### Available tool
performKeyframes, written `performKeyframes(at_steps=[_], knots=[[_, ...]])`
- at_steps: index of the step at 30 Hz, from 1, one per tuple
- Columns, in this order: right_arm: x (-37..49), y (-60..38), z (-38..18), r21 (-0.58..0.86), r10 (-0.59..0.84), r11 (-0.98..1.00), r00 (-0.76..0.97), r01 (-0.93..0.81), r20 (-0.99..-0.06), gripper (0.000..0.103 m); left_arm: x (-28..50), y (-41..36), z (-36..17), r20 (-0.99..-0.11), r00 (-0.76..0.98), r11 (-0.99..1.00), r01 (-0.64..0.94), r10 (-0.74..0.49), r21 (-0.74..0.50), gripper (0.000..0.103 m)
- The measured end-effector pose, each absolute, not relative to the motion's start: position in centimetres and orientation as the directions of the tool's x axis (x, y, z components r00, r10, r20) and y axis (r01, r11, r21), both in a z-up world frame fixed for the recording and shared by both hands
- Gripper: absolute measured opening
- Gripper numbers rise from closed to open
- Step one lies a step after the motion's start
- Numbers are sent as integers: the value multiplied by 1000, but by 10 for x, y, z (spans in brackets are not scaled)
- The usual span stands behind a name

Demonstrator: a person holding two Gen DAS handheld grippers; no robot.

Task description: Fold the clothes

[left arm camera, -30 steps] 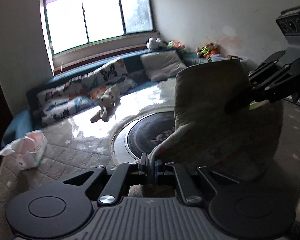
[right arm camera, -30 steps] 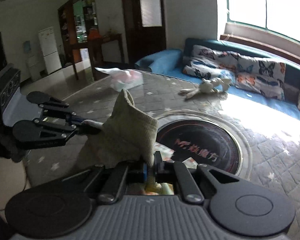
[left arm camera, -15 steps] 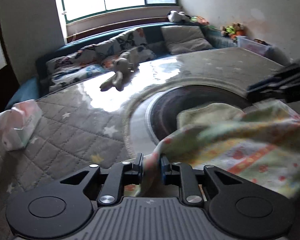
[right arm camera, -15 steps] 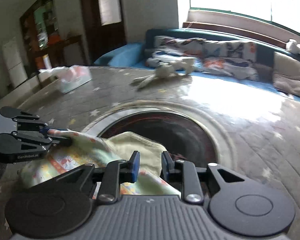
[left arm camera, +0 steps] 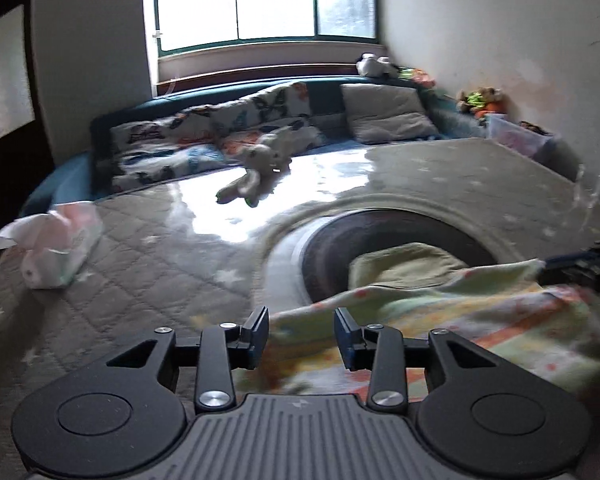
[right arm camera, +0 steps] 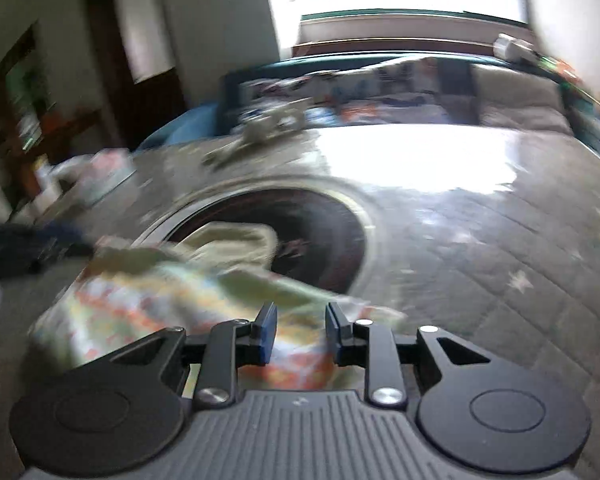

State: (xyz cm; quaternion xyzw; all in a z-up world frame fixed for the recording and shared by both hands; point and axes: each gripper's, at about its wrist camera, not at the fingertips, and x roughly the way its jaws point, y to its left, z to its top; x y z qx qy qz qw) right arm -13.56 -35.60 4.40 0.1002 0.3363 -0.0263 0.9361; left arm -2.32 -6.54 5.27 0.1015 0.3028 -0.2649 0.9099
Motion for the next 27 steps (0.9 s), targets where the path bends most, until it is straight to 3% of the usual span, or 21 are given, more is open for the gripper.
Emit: performKeyframes(at_steps=[5,8,12,20,22,27], knots=[[-131,-371,35,168,-54,963,763,210,-644,27,-10,-79,37,-648,631,825,566,-427,7,39],[-128,-373,28,192,-28,961,758,201,-652,26,-2,-80,29,-668,616,832,555,-417,-8,39],[-126,-376,26,194,-41,957,761,217,-647,3,3,-78,22,-681,606,838,545,-412,-23,39],[-113,-378,15,148,-80,962,754,230,-652,3,5,-75,19,-676,607,844,535,-418,-41,39],[-114,-380,19,145,-97,958,757,247,-647,9,4,-75,22,-677,606,844,534,-418,-43,41],[-121,-374,39,142,-92,965,790,221,-606,10,-5,-79,37,-644,610,826,560,-462,-63,43]])
